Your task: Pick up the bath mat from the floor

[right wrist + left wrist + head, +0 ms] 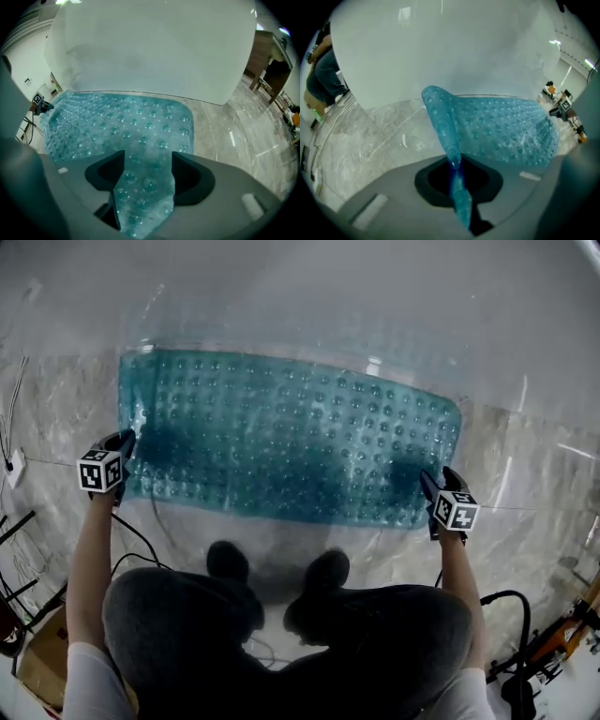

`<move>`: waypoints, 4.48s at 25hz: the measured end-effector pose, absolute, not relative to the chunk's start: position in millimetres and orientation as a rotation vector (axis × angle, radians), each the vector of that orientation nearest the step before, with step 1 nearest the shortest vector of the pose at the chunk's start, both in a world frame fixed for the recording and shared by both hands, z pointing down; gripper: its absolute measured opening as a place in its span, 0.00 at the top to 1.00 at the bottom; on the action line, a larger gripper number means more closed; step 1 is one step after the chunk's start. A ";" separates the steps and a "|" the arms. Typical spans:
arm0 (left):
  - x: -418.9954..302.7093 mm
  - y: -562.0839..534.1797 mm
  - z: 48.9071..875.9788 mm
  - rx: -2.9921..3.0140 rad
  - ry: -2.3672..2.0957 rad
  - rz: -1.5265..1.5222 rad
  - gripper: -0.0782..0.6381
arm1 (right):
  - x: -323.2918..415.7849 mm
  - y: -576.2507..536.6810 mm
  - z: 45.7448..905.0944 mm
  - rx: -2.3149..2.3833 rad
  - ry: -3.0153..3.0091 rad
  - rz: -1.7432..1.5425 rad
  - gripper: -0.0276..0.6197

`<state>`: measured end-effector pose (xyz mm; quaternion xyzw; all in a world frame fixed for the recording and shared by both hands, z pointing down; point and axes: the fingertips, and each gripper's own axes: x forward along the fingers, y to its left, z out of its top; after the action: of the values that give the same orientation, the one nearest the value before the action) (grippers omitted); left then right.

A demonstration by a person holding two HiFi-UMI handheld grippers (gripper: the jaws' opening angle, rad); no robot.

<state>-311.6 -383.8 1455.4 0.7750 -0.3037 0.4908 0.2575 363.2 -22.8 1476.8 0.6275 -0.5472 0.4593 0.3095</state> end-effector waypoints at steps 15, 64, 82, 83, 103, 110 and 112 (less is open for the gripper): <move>-277.9 -353.6 1425.2 2.182 -0.818 1.183 0.86 | 382.5 -12.1 1506.0 1.626 -1.366 1.277 0.65; -226.4 -279.7 855.1 2.184 -0.412 0.895 0.87 | 269.0 -50.5 881.5 1.460 -1.846 1.622 0.91; -242.8 -204.0 459.6 2.202 -0.332 0.589 0.87 | 160.4 -36.8 497.1 1.596 -2.136 1.851 0.90; -241.9 -197.8 449.0 2.203 -0.334 0.566 0.87 | 157.3 -34.0 486.1 1.595 -2.155 1.855 0.90; -199.6 21.1 322.4 2.164 -0.513 0.157 0.86 | 153.2 104.4 331.2 1.254 -2.609 1.819 0.90; -200.0 67.5 313.9 2.196 -0.541 0.162 0.86 | 164.5 145.9 319.6 1.212 -2.663 1.775 0.90; -202.8 73.3 310.6 2.200 -0.538 0.169 0.86 | 160.7 152.1 314.6 1.207 -2.672 1.783 0.90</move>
<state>-202.8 73.3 310.6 0.8785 -0.2147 0.0674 0.4215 160.7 152.1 314.6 0.3481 -0.7704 0.5141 -0.1447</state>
